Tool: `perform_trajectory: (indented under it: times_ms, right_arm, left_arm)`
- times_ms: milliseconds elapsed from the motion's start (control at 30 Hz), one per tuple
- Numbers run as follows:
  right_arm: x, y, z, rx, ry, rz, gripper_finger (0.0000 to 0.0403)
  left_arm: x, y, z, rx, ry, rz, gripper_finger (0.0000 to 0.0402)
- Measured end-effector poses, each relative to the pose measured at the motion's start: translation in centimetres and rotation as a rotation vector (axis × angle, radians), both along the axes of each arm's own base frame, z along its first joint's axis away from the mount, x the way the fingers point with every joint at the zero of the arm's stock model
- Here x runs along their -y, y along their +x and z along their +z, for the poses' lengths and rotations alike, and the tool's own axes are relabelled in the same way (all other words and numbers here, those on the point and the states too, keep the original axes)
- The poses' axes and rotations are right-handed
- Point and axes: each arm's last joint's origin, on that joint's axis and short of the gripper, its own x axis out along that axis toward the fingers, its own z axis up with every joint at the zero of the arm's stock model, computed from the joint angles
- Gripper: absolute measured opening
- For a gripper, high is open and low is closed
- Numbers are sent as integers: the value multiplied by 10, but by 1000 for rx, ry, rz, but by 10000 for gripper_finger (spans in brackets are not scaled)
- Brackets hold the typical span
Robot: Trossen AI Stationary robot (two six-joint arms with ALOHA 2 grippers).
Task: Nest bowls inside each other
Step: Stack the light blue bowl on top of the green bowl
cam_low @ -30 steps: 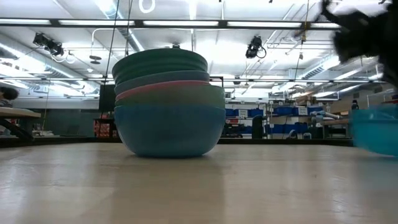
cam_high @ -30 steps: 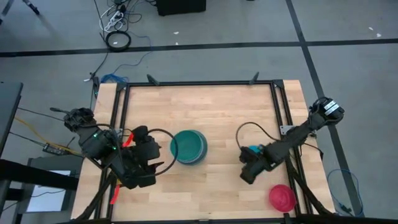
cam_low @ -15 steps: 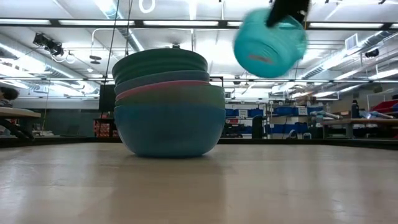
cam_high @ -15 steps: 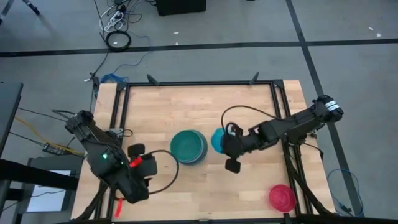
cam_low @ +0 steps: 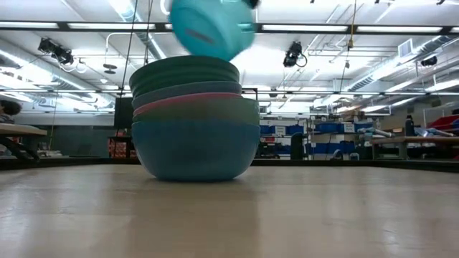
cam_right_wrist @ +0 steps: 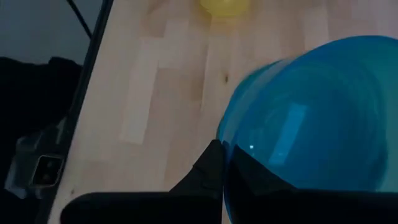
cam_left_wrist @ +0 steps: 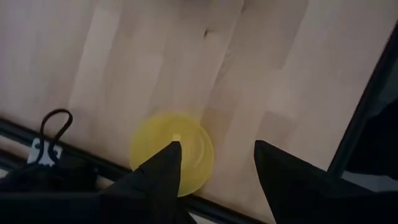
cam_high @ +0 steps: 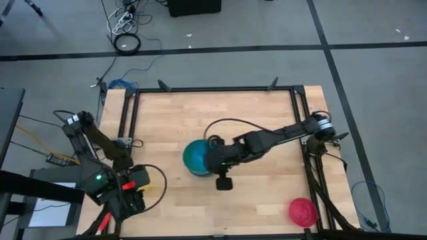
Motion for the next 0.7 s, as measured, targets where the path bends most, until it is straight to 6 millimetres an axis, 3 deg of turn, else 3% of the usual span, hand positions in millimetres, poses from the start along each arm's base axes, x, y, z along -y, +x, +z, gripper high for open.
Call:
perform_trajectory:
  times_ms: [200, 400, 533, 700]
  right_arm:
    - [3, 35, -15, -96, -1, 63, 0]
    - [5, 44, -37, -193, -18, 75, 8]
    - [12, 45, -37, -199, -23, 56, 52]
    - [29, 46, -32, -188, -39, 8, 148]
  left_arm:
    - [8, -13, -7, -1, 2, 27, 211]
    - [16, -26, -8, 27, -18, 63, 211]
    - [20, -32, -9, 34, -27, 85, 211]
    - [26, -30, -15, 26, -6, 112, 211]
